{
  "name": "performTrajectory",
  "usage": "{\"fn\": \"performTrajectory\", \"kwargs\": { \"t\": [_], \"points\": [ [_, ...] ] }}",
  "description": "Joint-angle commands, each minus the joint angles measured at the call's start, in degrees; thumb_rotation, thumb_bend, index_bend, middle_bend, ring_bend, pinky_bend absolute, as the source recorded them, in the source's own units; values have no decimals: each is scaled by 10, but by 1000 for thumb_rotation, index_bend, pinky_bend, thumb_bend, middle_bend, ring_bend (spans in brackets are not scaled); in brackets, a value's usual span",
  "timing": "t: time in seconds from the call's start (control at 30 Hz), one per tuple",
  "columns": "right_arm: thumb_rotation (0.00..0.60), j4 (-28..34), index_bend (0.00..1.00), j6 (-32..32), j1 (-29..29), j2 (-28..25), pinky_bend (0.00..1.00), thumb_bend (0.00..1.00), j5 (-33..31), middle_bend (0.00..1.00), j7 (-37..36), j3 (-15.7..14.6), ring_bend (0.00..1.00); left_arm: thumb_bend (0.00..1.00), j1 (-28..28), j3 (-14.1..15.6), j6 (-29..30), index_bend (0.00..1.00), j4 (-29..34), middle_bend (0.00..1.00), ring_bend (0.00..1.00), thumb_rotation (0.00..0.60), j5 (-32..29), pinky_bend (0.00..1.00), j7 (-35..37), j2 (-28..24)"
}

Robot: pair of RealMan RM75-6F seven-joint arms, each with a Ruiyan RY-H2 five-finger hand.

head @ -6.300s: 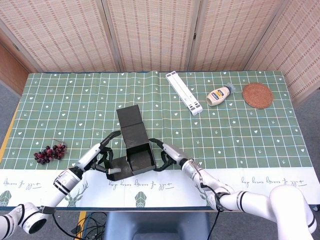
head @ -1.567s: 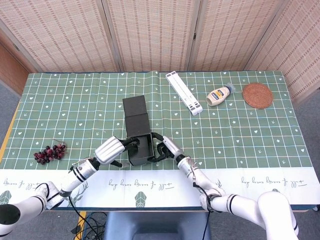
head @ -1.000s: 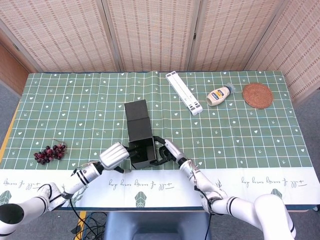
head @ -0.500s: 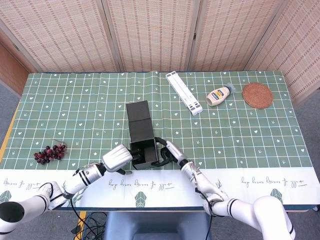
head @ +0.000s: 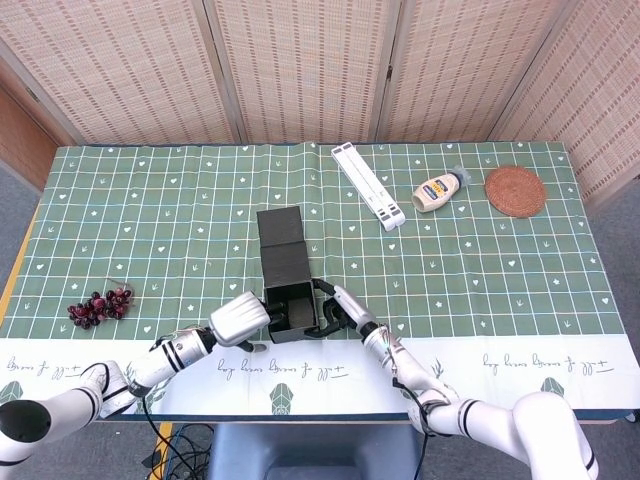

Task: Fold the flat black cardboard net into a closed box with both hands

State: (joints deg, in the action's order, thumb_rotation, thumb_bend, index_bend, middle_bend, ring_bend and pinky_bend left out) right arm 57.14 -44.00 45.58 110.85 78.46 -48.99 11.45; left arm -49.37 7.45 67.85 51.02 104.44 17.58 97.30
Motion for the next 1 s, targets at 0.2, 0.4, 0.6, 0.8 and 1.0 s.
{"fn": "performTrajectory", "kwargs": {
  "t": [0.2, 0.4, 0.6, 0.8, 1.0],
  "points": [
    [600, 7, 188, 2, -3, -1, 1000, 114, -7, 320, 12, 4, 783, 120, -2, 3, 8, 523, -17, 407, 639, 600, 7, 849, -10, 9],
    [600, 9, 177, 3, -4, 0, 1000, 117, -8, 313, 16, 6, 783, 120, -2, 5, 14, 567, -26, 463, 644, 600, 9, 849, -9, 13],
    [600, 8, 170, 3, -5, 2, 1000, 117, -10, 313, 20, 7, 783, 119, -3, 8, 15, 592, -29, 473, 646, 600, 10, 849, -9, 15],
    [600, 8, 170, 3, -7, 4, 1000, 117, -11, 313, 23, 8, 783, 120, -4, 10, 18, 597, -34, 482, 647, 600, 12, 849, -9, 18],
    [600, 8, 170, 3, -8, 3, 1000, 117, -10, 313, 23, 9, 783, 119, -5, 11, 21, 598, -37, 483, 648, 600, 13, 849, -7, 20]
  ]
}}
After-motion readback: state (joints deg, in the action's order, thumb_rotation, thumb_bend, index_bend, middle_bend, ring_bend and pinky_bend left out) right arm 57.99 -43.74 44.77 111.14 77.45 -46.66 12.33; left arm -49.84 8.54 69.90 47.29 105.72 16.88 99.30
